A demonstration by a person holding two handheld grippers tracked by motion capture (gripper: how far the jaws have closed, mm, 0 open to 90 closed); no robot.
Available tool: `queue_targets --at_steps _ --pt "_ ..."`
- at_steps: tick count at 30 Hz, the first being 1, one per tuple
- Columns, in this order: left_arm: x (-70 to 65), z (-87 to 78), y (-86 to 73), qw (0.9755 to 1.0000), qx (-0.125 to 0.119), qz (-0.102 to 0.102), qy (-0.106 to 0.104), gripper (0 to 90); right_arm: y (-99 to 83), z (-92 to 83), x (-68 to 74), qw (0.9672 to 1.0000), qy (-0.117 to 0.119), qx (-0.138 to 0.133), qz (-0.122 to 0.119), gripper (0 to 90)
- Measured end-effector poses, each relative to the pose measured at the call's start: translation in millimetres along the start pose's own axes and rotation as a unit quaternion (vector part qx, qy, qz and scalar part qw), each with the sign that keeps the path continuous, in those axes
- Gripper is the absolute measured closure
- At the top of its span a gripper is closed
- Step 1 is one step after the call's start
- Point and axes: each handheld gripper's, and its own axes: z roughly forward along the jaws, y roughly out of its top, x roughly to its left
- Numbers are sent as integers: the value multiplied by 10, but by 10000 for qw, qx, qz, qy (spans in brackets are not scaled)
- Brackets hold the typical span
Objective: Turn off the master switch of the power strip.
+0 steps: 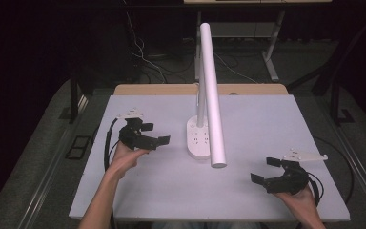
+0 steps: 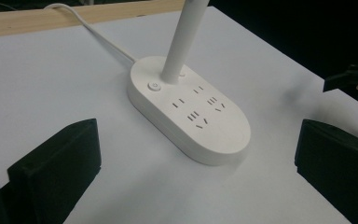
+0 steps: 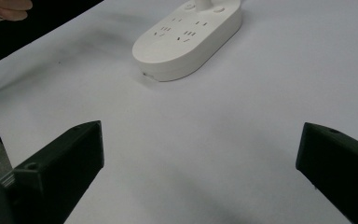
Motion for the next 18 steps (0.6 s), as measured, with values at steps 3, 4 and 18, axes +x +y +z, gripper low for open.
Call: queue_targets --at_steps 3,4,18 --pt "-38 -71 -80 10000 -58 20 31 0 1 -1 4 10000 -5 -5 -6 1" --pt "-45 -94 -107 10000 -86 36 17 0 1 -1 5 10000 -8 -5 -6 1" --pt "-224 -244 -479 9993 -333 11 140 0 0 8 12 10000 15 59 -8 1"
